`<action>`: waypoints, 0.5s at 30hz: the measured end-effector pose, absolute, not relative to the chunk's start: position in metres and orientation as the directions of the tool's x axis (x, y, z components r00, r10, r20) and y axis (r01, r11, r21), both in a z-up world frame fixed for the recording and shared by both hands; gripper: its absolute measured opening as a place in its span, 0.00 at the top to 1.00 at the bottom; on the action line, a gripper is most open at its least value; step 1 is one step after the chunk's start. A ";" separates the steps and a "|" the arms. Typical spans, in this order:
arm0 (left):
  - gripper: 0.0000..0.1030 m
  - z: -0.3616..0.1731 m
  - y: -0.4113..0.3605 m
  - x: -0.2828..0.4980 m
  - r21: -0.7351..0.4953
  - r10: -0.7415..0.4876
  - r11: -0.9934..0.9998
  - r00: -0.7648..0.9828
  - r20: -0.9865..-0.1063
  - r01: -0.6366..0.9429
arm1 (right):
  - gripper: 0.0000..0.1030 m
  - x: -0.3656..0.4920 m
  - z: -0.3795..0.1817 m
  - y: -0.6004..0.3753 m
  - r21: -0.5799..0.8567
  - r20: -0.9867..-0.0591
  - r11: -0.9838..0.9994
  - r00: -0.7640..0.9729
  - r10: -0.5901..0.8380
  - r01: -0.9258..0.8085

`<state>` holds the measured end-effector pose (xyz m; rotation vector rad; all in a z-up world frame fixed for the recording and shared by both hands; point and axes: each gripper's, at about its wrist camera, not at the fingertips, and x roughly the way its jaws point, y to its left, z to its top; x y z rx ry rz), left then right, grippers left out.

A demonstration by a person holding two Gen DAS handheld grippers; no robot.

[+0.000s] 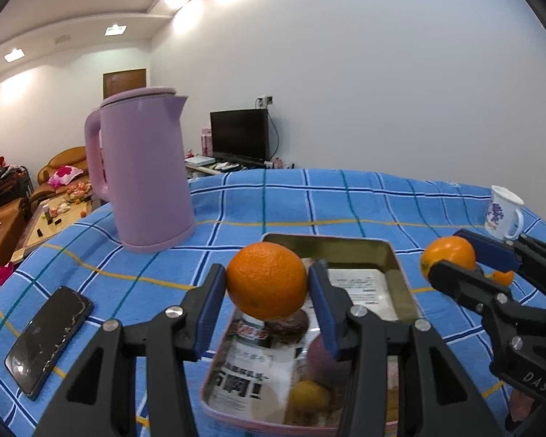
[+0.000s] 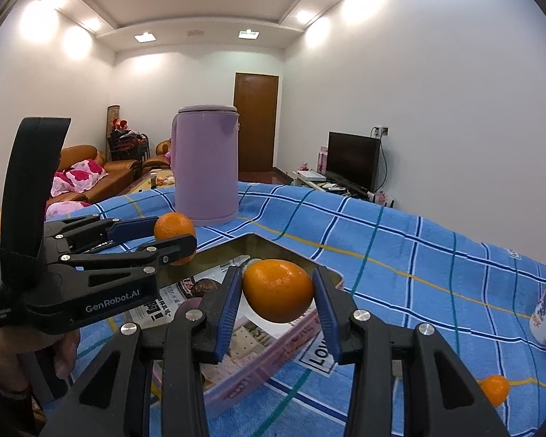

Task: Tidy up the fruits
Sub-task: 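Lower both held oranges over the open tin, then open both tools to drop the oranges into the tin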

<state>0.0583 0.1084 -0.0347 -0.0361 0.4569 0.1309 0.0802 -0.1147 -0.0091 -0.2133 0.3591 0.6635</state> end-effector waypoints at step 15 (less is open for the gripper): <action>0.33 -0.043 0.115 0.064 -0.031 0.087 0.993 0.870 -0.485 -0.117 | 0.53 0.104 -0.028 -0.087 -0.043 -0.505 0.761 0.671 0.543 -0.648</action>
